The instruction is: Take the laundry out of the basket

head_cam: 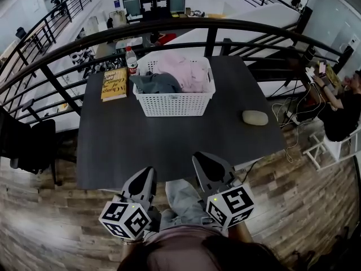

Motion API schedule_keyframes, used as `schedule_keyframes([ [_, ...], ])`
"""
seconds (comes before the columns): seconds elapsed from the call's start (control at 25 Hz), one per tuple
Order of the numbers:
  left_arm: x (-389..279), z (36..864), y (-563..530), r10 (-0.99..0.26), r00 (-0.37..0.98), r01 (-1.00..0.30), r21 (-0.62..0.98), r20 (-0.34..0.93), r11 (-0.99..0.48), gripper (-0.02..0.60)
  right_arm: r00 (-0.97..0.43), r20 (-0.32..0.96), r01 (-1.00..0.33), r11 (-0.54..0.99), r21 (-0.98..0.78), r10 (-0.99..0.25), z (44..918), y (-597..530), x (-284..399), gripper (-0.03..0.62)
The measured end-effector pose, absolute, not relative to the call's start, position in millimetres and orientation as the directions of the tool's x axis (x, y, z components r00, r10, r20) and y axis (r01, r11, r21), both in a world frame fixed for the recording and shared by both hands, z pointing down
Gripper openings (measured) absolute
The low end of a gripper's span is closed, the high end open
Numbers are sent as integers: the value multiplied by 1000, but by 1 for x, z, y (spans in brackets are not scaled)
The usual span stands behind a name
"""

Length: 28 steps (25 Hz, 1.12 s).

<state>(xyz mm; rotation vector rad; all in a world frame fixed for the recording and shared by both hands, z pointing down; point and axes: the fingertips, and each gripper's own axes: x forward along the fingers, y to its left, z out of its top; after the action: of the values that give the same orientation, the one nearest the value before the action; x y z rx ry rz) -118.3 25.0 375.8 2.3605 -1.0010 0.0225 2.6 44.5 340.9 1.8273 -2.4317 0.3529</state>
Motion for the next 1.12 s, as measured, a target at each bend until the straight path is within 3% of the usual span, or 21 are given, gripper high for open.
schedule_keyframes([
  [0.44, -125, 381, -30, -655, 715, -671, 502, 244, -546, -2, -292, 202, -953, 268, -137, -935, 341, -20, 3, 20],
  [1.12, -122, 388, -139, -619, 736, -657, 505, 273, -559, -2, -281, 244, -956, 250, -151, -928, 351, -126, 9, 96],
])
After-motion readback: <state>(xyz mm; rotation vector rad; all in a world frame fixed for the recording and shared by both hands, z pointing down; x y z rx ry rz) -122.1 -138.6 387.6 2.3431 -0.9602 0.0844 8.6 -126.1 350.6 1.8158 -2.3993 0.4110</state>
